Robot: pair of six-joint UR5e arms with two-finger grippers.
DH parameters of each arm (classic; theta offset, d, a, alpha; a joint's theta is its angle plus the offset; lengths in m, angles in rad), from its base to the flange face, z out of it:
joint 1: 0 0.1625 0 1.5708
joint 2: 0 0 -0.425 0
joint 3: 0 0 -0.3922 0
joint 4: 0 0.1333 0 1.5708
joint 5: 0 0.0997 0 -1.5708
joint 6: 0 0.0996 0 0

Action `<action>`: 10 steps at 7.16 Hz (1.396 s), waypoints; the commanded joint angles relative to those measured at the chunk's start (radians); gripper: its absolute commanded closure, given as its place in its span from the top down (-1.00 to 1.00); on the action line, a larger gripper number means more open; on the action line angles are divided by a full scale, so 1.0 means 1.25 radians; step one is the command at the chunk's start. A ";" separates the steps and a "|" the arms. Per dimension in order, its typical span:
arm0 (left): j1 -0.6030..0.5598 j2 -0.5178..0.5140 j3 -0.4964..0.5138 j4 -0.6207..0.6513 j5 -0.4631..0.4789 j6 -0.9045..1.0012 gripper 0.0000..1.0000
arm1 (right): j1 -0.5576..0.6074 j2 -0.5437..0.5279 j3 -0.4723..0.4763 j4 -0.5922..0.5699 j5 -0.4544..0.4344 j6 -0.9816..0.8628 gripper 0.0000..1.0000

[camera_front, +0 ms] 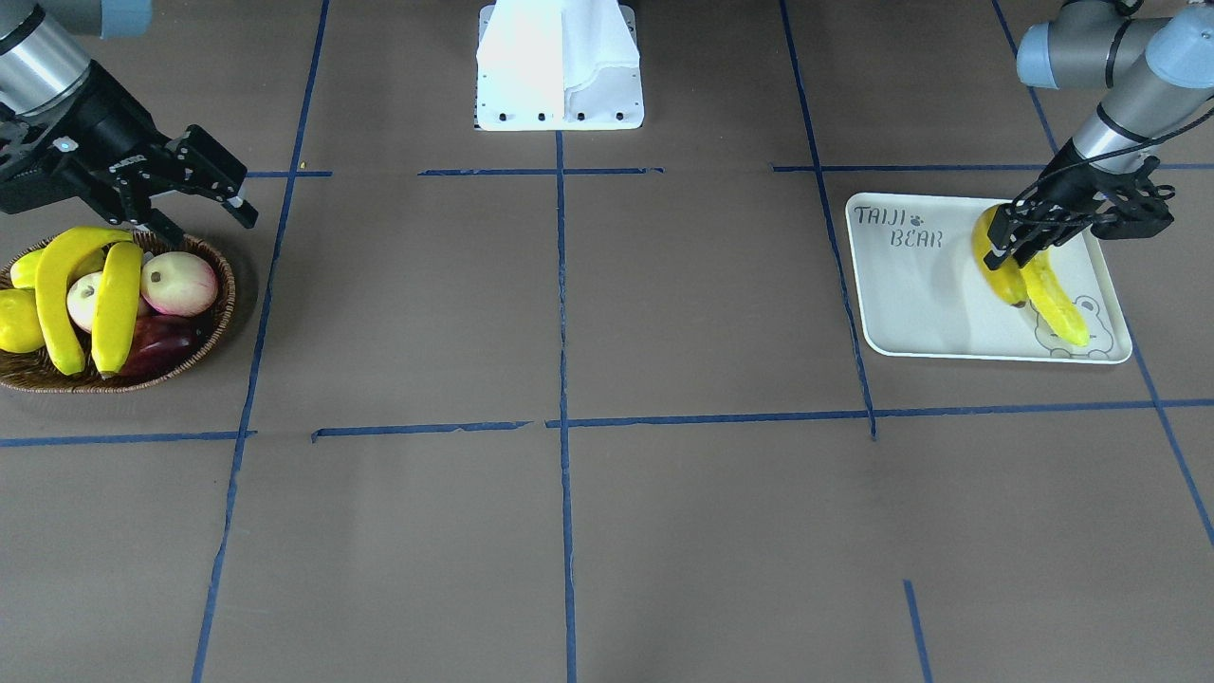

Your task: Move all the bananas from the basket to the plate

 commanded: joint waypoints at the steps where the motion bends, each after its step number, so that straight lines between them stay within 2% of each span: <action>1: -0.002 -0.005 0.002 -0.002 0.002 0.001 0.99 | 0.058 -0.128 -0.033 -0.001 -0.007 -0.225 1.00; 3: -0.002 -0.009 -0.003 -0.002 -0.007 -0.001 0.99 | 0.097 -0.141 -0.114 0.003 -0.001 -0.335 1.00; 5: -0.002 -0.009 -0.007 -0.002 -0.007 -0.001 0.99 | 0.111 -0.163 -0.127 0.001 0.010 -0.328 1.00; 6: -0.002 -0.009 -0.007 -0.003 -0.007 -0.001 0.99 | 0.113 -0.168 -0.137 0.002 0.047 -0.289 1.00; 7: -0.002 -0.009 -0.006 -0.003 -0.007 -0.001 0.99 | 0.117 -0.171 -0.139 0.012 0.059 -0.141 1.00; 8: -0.002 -0.009 -0.011 -0.003 -0.007 -0.001 0.99 | 0.117 -0.193 -0.128 0.014 0.060 -0.080 1.00; 9: -0.002 -0.010 -0.014 -0.003 -0.007 -0.002 0.99 | 0.117 -0.231 -0.138 0.083 0.059 -0.066 1.00; 10: -0.002 -0.011 -0.011 -0.003 -0.007 -0.002 0.99 | 0.116 -0.238 -0.160 0.150 0.054 0.011 1.00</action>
